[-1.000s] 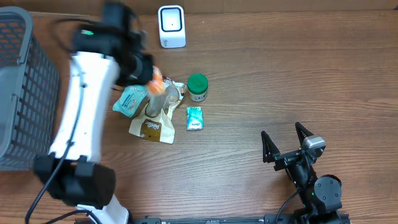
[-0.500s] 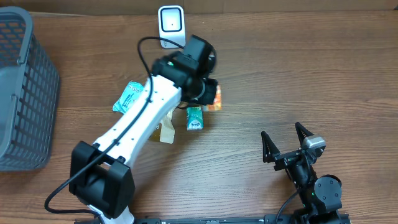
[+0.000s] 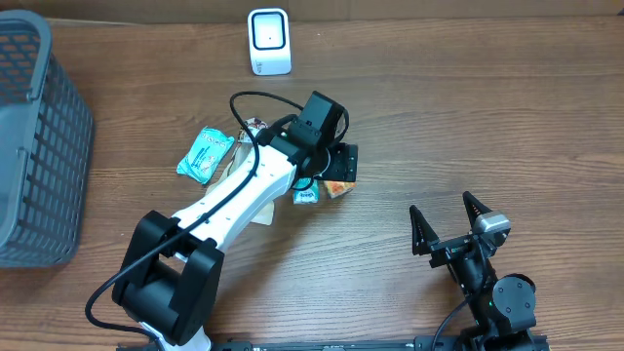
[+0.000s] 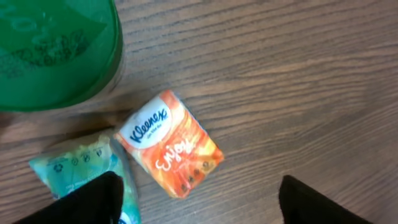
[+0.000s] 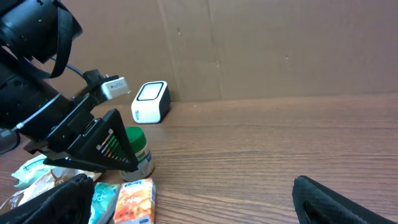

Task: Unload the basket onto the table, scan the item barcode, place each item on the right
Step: 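Carry the Kleenex pack with the left gripper and drop it beside the tissue pack, then retract the left arm back beside the basket, then reach the right gripper toward the orange Kleenex pack on the table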

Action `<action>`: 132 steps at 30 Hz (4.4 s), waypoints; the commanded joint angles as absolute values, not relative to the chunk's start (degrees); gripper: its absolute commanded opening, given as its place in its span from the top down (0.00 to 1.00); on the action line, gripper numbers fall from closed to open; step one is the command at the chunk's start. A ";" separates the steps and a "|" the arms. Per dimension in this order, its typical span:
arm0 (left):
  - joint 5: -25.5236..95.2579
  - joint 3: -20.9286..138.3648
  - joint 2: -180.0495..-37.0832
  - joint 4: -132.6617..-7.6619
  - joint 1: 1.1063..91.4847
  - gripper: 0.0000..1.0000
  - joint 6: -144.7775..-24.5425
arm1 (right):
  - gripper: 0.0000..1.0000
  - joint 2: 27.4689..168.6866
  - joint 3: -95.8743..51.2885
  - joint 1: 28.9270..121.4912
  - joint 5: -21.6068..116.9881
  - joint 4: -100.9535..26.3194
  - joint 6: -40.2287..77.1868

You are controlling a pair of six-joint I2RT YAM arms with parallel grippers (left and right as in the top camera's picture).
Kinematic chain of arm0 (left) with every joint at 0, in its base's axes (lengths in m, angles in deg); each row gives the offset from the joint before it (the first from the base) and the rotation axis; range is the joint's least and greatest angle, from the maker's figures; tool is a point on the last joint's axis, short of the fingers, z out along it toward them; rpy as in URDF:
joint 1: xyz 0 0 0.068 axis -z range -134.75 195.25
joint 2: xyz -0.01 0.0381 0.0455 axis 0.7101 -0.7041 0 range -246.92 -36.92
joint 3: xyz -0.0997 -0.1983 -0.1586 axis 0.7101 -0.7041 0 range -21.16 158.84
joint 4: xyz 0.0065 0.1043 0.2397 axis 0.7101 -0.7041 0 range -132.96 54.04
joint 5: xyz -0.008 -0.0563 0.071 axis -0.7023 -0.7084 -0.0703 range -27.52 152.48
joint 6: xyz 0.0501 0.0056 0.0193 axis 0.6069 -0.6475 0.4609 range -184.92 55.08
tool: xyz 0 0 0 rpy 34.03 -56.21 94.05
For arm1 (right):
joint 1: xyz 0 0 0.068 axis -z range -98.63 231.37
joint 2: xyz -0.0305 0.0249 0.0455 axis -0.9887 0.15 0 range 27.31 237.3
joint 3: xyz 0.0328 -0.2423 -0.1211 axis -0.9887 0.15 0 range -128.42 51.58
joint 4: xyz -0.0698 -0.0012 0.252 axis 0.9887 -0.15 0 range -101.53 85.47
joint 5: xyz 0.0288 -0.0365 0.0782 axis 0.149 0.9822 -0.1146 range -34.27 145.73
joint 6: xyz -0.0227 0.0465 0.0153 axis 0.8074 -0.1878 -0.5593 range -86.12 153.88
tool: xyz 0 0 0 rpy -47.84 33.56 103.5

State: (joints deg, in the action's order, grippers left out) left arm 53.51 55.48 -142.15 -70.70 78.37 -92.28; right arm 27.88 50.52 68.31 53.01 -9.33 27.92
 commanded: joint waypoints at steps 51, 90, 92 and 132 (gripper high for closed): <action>57.99 94.06 -135.07 -114.13 30.33 0.00 -68.30 | 0.00 27.47 51.11 68.60 53.06 -9.09 27.96; 57.99 94.06 -135.07 -114.13 30.53 0.00 -68.30 | 0.00 78.75 6.98 60.18 18.54 -29.02 27.92; 57.99 94.06 -135.07 -114.13 30.53 0.00 -68.30 | 0.00 86.09 1.45 57.71 18.54 -32.56 27.92; 57.99 94.06 -135.07 -114.13 30.63 0.00 -68.30 | 0.96 125.32 -12.32 46.65 44.23 -35.19 -5.32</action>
